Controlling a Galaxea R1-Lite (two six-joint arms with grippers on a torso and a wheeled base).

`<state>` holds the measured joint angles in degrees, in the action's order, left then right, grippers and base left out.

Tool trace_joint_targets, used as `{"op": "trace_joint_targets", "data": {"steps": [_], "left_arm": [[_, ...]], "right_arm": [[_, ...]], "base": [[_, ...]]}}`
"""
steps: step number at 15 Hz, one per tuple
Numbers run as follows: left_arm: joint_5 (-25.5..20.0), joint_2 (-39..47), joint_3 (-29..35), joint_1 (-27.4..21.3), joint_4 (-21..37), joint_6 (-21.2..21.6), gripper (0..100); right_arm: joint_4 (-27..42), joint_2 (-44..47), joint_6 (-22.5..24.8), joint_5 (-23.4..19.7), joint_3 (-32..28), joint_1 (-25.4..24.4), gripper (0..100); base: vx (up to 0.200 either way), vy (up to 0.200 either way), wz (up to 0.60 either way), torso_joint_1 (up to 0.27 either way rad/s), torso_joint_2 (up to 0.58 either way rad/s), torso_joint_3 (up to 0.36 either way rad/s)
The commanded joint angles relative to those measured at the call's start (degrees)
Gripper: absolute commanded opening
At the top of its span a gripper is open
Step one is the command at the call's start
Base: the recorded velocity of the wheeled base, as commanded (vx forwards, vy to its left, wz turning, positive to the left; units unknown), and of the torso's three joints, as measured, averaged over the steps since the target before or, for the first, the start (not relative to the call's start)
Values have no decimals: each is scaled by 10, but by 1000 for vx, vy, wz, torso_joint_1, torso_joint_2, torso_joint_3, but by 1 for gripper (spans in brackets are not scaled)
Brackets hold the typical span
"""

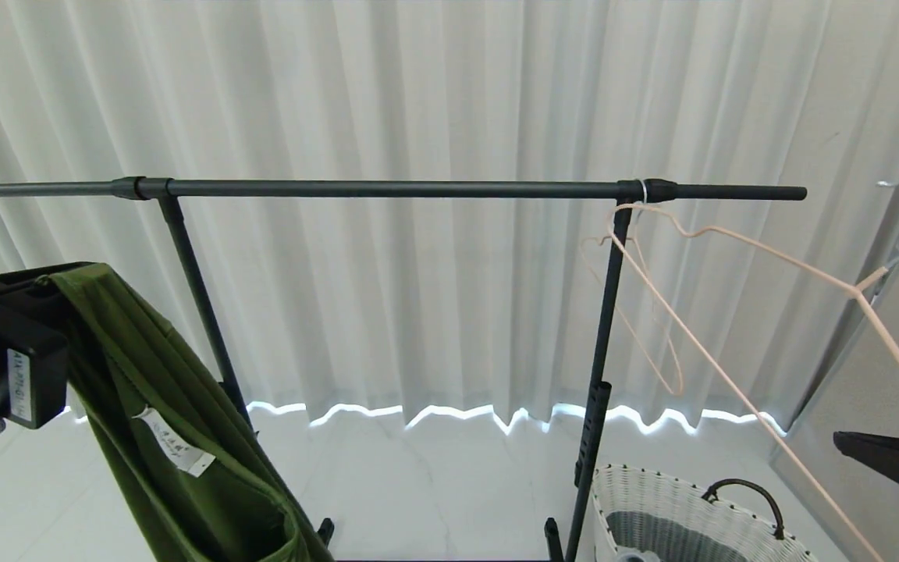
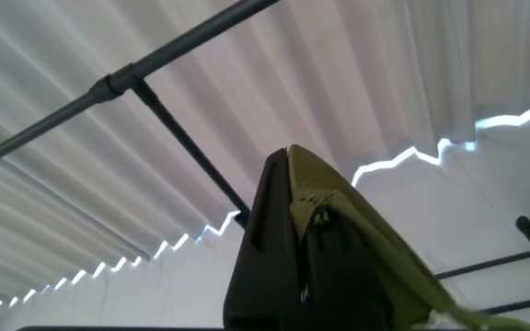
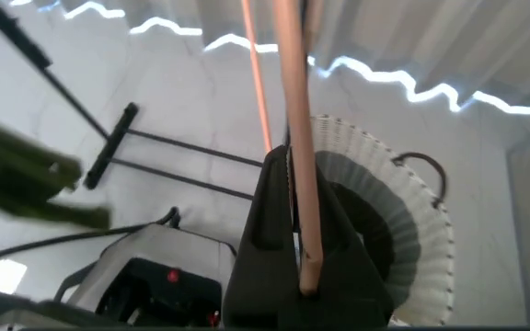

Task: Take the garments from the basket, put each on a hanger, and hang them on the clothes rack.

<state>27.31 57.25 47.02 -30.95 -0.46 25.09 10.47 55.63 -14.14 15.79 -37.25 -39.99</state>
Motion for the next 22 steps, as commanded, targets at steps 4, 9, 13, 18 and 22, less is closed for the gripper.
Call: {"op": "trace_joint_targets", "data": {"steps": [4, 9, 13, 18, 22], "left_arm": [[0, 1, 0, 1, -1, 0, 0], [0, 2, -1, 1, -1, 0, 0], [-3, 1, -3, 0, -1, -1, 0], [-2, 29, -8, 0, -1, -4, 0], [20, 105, 8, 9, -1, -44, 0]], "right_arm": [[-1, 1, 1, -1, 5, -15, 0], [0, 2, 1, -1, 6, -19, 0], [-1, 13, 17, -1, 6, -29, 0], [-21, 52, 53, -21, 28, -84, 0], [-49, 70, 70, -105, 46, -137, 0]], "base": [[0, 200, 0, 5, 2, 0], [0, 200, 0, 3, 4, 2], [0, 50, 0, 1, 1, 2], [0, 0, 0, 0, 0, 0], [0, 0, 0, 0, 0, 0]]}}
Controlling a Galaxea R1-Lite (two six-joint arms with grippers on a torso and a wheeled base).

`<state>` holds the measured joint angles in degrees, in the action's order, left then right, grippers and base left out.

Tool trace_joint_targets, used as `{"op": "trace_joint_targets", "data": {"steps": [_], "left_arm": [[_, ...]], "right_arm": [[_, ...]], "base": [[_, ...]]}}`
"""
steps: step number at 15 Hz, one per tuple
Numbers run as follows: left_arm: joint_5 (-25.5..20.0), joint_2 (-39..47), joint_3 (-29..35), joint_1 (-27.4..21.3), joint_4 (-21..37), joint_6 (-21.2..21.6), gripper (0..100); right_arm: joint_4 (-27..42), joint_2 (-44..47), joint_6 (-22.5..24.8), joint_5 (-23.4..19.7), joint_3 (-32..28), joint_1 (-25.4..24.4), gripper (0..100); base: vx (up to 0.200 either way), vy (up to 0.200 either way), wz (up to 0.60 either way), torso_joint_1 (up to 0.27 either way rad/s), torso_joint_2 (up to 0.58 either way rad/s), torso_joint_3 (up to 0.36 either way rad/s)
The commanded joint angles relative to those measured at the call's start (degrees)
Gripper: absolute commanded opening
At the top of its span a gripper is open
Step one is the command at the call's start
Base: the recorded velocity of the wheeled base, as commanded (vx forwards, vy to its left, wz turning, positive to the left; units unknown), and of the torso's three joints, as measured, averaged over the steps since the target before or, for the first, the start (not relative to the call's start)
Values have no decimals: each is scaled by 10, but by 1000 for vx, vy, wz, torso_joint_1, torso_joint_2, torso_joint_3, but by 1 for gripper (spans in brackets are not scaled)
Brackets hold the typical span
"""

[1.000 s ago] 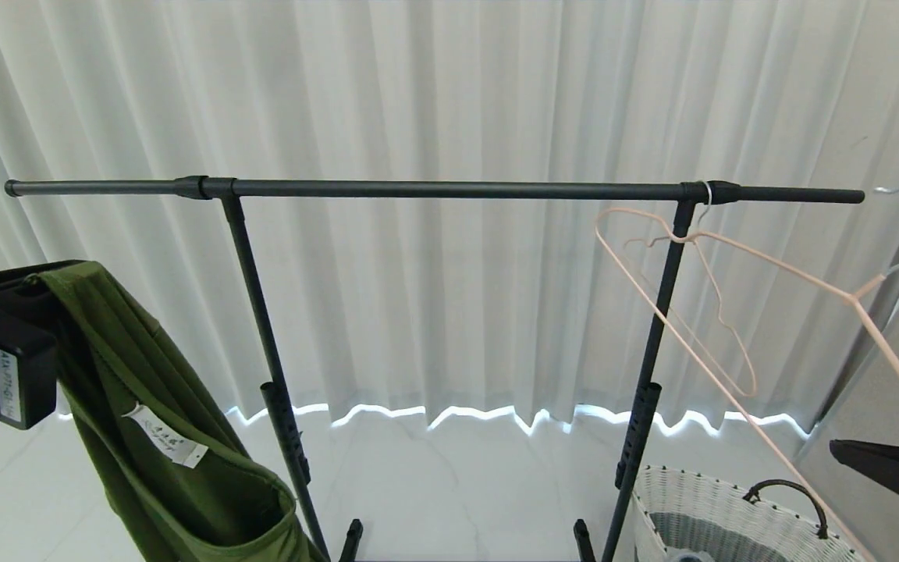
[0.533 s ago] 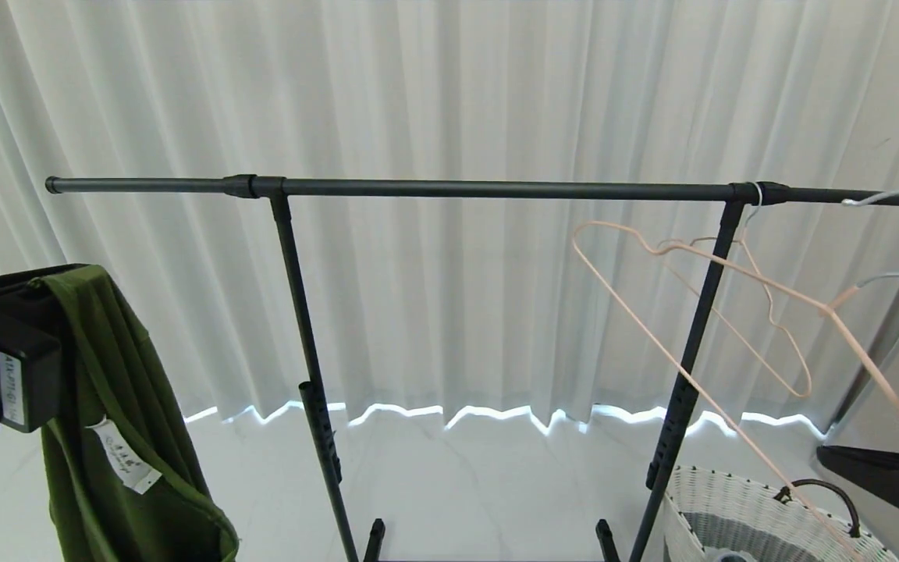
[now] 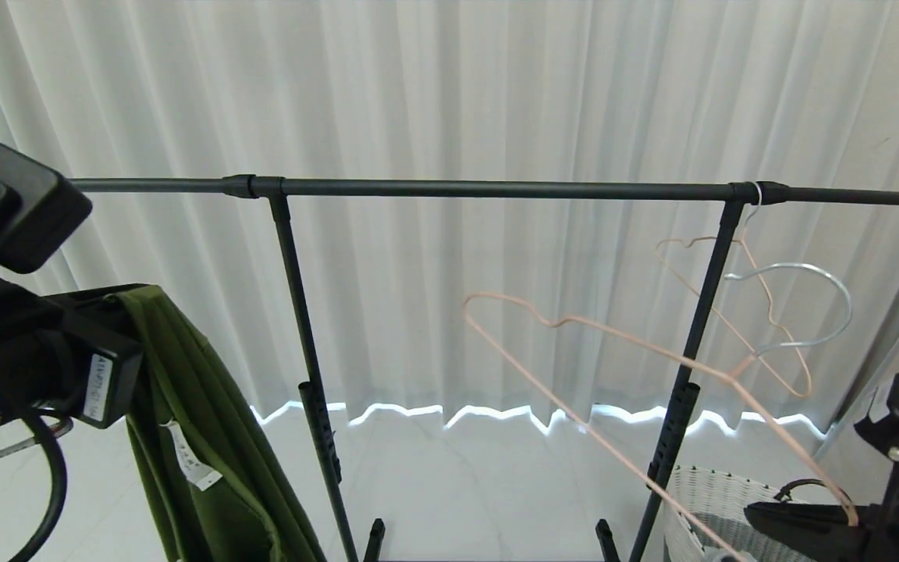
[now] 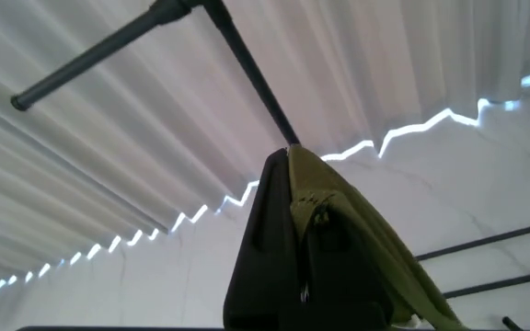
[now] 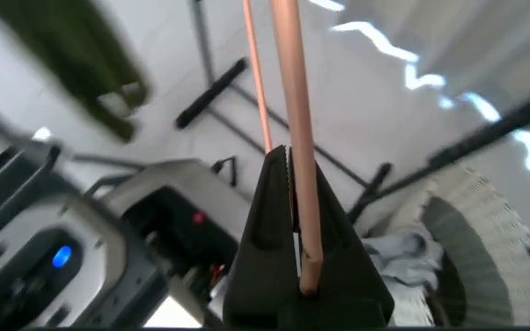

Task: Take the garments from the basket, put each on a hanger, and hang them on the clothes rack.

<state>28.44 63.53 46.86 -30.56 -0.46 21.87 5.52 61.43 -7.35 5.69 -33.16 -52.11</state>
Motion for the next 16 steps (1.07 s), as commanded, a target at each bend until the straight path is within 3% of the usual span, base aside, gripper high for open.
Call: {"op": "trace_joint_targets", "data": {"steps": [1, 2, 5, 6, 8, 9, 12, 16], "left_arm": [[21, 56, 18, 5, -1, -23, 0], [43, 88, 44, 5, -1, -41, 0], [50, 128, 60, -17, -1, -63, 0], [50, 141, 65, -39, -1, -91, 0], [51, 178, 95, -93, 1, -190, 0], [51, 192, 103, -100, 1, -213, 0], [51, 199, 105, -110, 1, -215, 0], [51, 198, 98, -127, 1, -217, 0]], "right_arm": [[-1, 14, 6, -13, 11, -25, 0], [-2, 23, 8, -31, 21, -48, 0], [-50, 52, 7, -43, 49, -119, 0], [-88, 66, 6, -44, 63, -134, 0], [-141, 98, 7, -43, 74, -141, 0], [-152, 106, 6, -42, 73, -140, 0], [-159, 113, 4, -40, 73, -129, 0], [-226, 143, 8, -36, 70, -75, 0]], "base": [[0, 0, 0, 0, 0, 0], [0, 0, 0, 0, 0, 0], [0, 0, 0, 0, 0, 0], [0, 0, 0, 0, 0, 0], [0, 0, 0, 0, 0, 0], [0, 0, 0, 0, 0, 0], [0, 0, 0, 0, 0, 0], [0, 0, 0, 0, 0, 0]]}}
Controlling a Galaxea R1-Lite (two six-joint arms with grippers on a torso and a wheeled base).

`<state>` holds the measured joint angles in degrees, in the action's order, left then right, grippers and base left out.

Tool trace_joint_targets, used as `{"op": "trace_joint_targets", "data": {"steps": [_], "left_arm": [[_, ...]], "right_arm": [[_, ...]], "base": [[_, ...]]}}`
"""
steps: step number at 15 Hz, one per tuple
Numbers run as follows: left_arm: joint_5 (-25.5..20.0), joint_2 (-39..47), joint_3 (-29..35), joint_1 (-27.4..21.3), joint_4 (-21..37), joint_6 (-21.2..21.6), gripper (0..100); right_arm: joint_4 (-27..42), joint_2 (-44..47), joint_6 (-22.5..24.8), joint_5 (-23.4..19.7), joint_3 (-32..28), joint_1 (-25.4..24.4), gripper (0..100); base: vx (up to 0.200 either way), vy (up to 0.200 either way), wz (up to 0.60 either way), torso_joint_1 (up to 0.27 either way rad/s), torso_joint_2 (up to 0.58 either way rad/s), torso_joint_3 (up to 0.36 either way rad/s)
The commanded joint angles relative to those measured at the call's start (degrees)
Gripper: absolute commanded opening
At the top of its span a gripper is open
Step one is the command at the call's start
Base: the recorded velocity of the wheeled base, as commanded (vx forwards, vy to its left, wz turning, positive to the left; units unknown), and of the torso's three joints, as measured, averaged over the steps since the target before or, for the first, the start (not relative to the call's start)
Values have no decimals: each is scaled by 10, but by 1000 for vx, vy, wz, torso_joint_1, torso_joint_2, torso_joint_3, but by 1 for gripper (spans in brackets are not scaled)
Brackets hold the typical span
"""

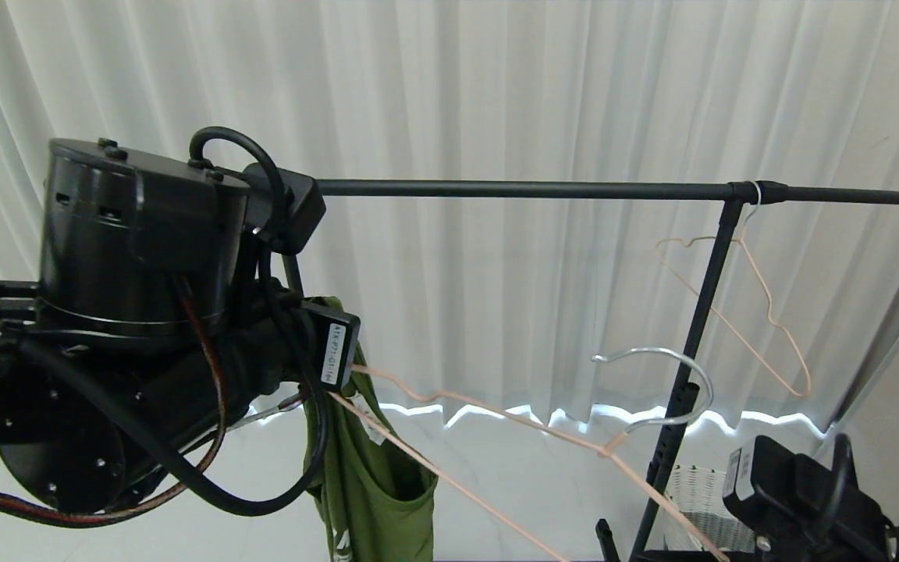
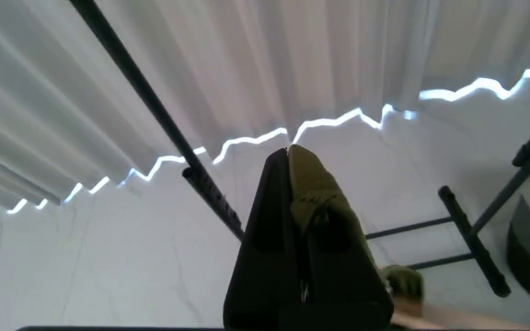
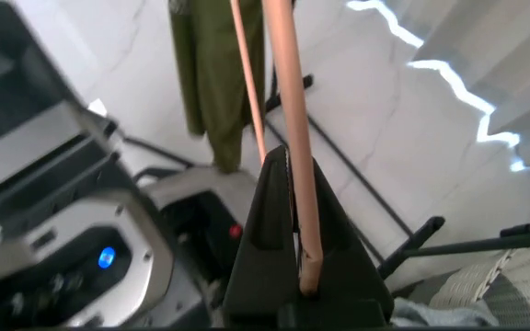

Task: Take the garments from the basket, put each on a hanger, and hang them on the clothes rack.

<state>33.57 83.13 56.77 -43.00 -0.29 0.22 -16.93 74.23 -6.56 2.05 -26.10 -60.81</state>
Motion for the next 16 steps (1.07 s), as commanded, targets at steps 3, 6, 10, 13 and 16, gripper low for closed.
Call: {"op": "trace_joint_targets", "data": {"steps": [3, 6, 10, 13, 16], "left_arm": [[31, 4, -7, 1, -1, -2, 0], [50, 1, -20, 8, -1, -2, 0], [52, -2, -19, 12, -1, -1, 0], [53, -2, -17, -2, -1, 0, 0], [53, -2, -17, -30, -1, -1, 0]], "right_arm": [[-7, 13, 1, 1, 0, 12, 0], [-7, 8, 12, 1, 1, 12, 0], [-7, 6, 21, 1, -1, 11, 0], [-7, 9, 29, 0, -2, 11, 0], [-7, 10, 34, -4, -2, -11, 0]], "base": [[0, 0, 0, 0, 0, 0], [0, 0, 0, 0, 0, 0], [0, 0, 0, 0, 0, 0], [0, 0, 0, 0, 0, 0], [0, 0, 0, 0, 0, 0]]}}
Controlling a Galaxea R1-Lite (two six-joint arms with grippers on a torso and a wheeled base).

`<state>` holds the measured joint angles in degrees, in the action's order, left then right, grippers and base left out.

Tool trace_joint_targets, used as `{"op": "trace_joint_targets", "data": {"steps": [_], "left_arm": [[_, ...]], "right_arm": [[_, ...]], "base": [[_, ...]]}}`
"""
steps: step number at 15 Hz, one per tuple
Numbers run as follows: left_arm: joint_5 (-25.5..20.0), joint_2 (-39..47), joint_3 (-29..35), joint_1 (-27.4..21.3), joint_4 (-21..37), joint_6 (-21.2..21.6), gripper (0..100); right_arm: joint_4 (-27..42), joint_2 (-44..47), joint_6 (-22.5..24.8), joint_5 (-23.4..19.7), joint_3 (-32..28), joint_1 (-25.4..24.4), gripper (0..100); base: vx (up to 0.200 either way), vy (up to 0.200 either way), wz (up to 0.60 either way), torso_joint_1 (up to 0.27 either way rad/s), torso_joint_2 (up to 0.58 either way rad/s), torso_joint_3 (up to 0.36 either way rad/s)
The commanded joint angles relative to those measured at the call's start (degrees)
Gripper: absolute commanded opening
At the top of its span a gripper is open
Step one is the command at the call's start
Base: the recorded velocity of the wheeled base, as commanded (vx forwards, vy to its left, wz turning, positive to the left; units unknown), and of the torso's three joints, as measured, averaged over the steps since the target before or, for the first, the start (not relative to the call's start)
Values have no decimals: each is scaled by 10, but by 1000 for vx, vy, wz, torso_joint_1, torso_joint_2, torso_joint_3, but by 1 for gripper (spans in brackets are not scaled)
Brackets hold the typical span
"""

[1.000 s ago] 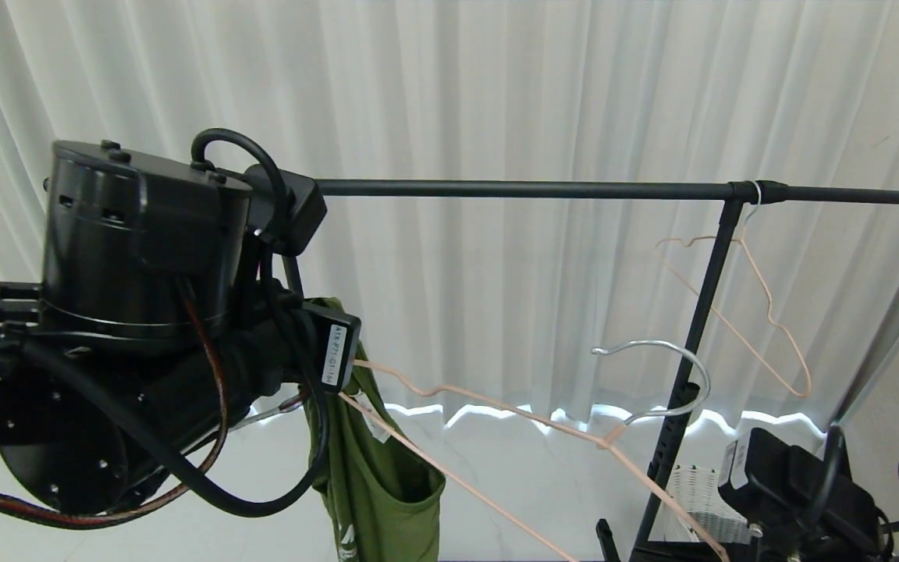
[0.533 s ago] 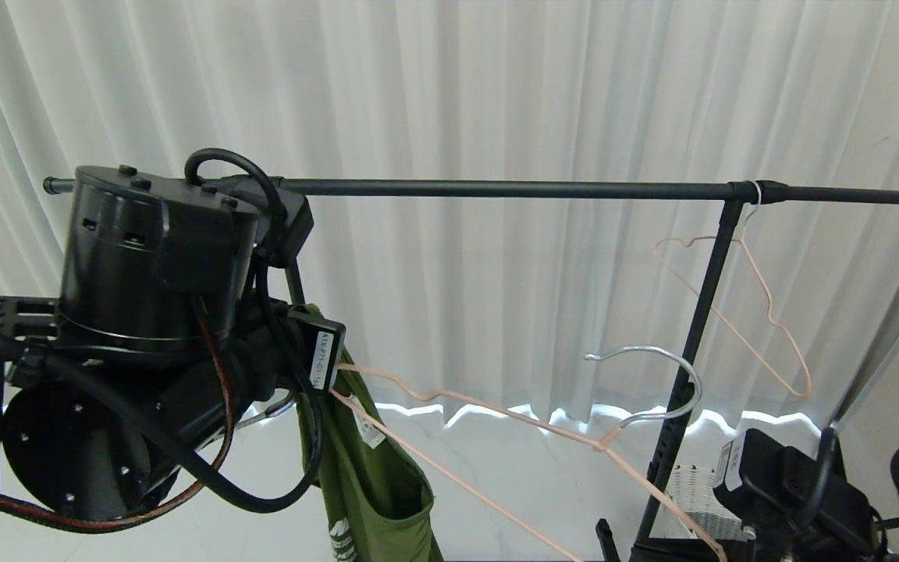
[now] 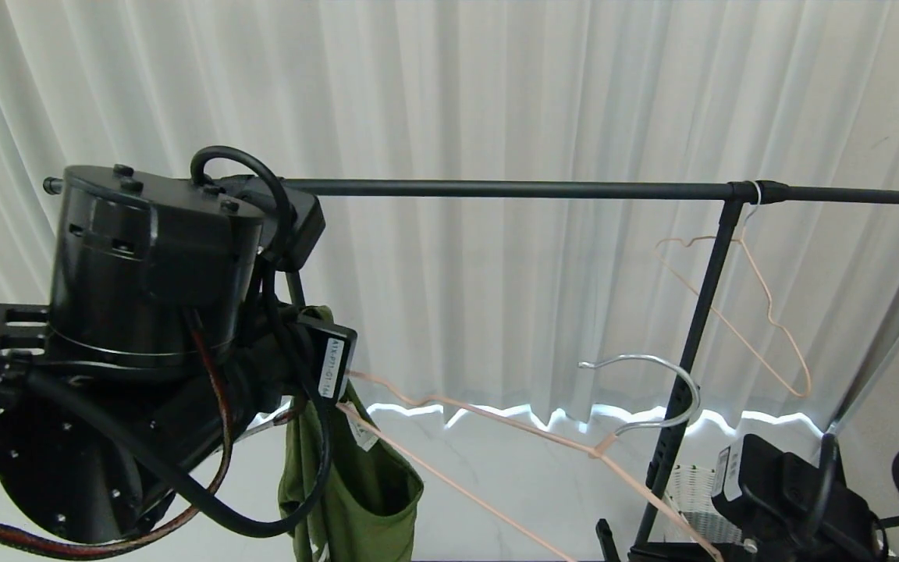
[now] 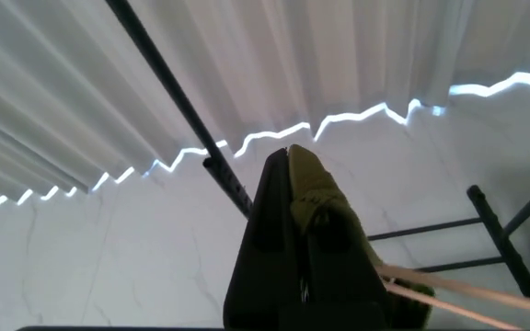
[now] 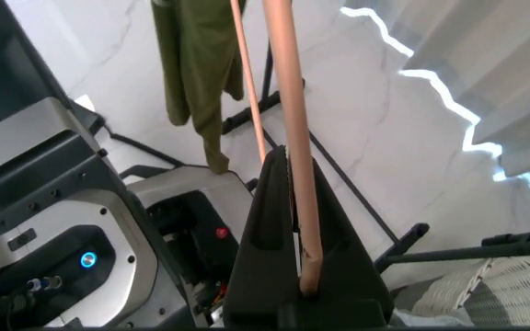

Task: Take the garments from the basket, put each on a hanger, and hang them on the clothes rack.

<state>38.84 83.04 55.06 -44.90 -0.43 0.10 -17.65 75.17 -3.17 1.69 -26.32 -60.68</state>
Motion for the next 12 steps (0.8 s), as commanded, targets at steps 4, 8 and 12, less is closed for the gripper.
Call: {"op": "trace_joint_targets", "data": {"steps": [4, 8, 12], "left_arm": [[0, -4, -1, -27, 0, 0, 0], [0, -14, -3, -31, 0, -2, 0], [2, -17, -2, -30, 1, -36, 0]], "right_arm": [[-1, 11, -2, 6, 0, -23, 0], [-5, 9, -4, 29, -4, -11, 0], [-12, -2, -9, 47, -2, -11, 0]], "base": [[0, 0, 0, 0, 0, 0], [0, 0, 0, 0, 0, 0], [0, 0, 0, 0, 0, 0]]}}
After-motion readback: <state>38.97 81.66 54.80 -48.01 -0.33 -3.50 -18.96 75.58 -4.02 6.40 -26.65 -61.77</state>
